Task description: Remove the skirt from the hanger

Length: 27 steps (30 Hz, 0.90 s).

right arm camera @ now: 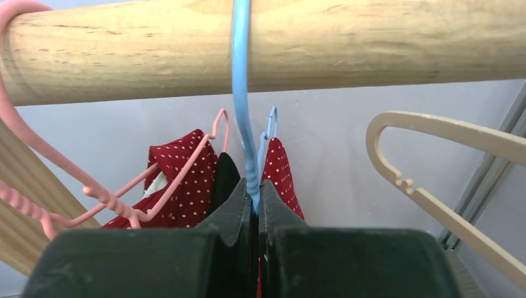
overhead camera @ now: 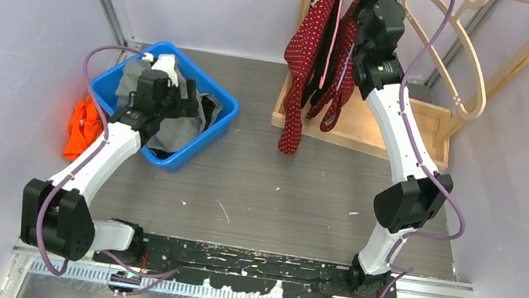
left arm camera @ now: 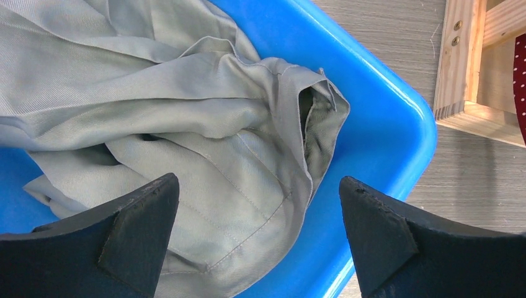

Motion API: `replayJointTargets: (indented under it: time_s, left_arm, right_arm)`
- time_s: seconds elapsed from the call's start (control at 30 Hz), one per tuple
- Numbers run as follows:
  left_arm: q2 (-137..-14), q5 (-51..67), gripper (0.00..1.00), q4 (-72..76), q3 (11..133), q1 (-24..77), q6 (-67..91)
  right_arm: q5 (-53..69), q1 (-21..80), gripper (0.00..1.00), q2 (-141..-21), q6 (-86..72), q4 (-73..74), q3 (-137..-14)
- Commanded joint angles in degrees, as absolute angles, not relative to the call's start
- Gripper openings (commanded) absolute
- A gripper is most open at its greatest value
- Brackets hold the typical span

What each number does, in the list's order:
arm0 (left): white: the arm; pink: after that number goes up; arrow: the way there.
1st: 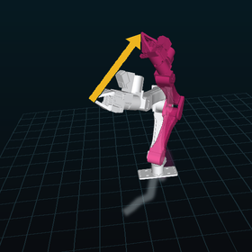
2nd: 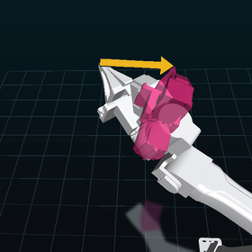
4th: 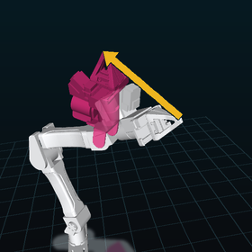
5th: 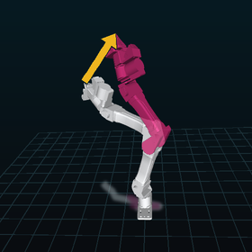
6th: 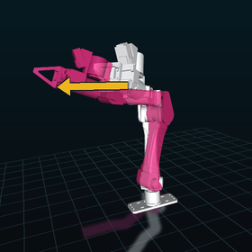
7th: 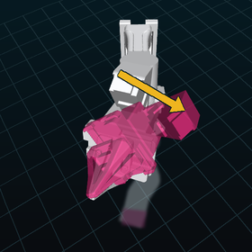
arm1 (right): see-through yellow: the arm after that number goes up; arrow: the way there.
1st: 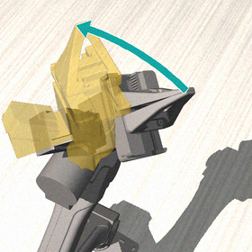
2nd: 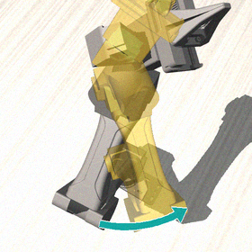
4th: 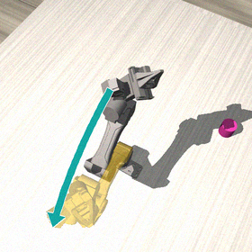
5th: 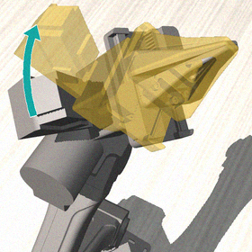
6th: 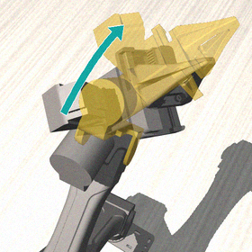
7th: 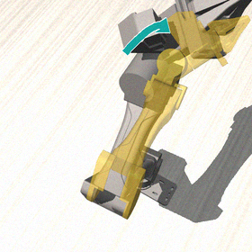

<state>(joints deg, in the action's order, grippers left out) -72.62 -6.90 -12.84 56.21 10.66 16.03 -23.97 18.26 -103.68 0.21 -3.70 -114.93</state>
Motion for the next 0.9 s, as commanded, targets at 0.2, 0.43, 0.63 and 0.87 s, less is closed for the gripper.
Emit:
replayJointTargets:
  time_s: [0.2, 0.43, 0.63, 0.87]
  left_arm:
    - [-71.1, -8.6, 0.99, -10.2, 55.7, 10.7, 15.0]
    - [-70.9, -8.3, 0.99, -9.9, 55.9, 10.8, 15.4]
    - [-69.8, -5.8, 0.99, -10.0, 55.9, 10.8, 16.0]
    - [-67.5, -2.7, 0.99, -10.7, 56.3, 13.0, 16.7]
  right_arm:
    - [-21.2, 18.1, 0.01, -102.9, 5.6, -5.5, -124.7]
    - [-18.8, 18.2, 0.01, -98.8, 5.5, -2.4, -126.3]
    - [-19.1, 18.1, 0.01, -90.7, 4.8, -3.6, -112.5]
    - [-22.9, 18.7, 0.01, -79.1, 2.7, -2.3, -95.6]
